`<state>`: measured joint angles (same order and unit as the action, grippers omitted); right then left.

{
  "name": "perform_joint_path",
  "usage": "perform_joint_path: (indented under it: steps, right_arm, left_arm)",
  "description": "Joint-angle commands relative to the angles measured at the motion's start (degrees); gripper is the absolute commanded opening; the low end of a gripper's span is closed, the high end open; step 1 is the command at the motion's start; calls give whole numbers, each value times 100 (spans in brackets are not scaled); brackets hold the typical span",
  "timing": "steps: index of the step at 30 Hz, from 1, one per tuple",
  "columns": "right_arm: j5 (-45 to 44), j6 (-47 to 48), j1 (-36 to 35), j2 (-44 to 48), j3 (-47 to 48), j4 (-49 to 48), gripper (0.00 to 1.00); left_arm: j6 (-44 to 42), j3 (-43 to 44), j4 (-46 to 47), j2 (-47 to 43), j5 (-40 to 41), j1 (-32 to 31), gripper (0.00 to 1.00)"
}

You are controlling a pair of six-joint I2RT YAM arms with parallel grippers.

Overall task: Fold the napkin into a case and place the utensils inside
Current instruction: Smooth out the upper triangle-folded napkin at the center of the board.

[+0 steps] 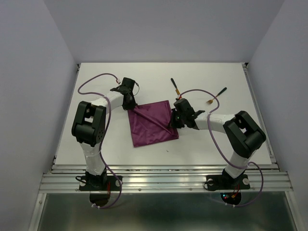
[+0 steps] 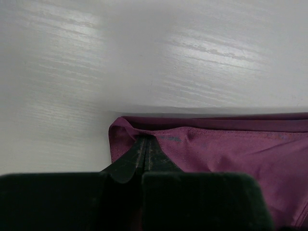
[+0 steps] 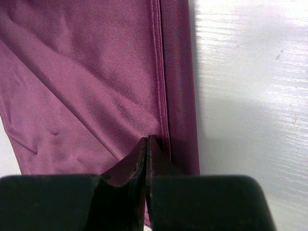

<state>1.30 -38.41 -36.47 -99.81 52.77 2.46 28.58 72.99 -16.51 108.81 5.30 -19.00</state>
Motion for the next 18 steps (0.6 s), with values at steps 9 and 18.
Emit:
perform_joint_path:
  steps: [9, 18]
  right_arm:
    - [-104, -8, -45, 198, -21, -123, 2]
    - [-104, 1, -45, 181, -13, -114, 2]
  left_arm:
    - [34, 321, -168, -361, 402, 20, 0]
    - [16, 409, -230, -352, 410, 20, 0]
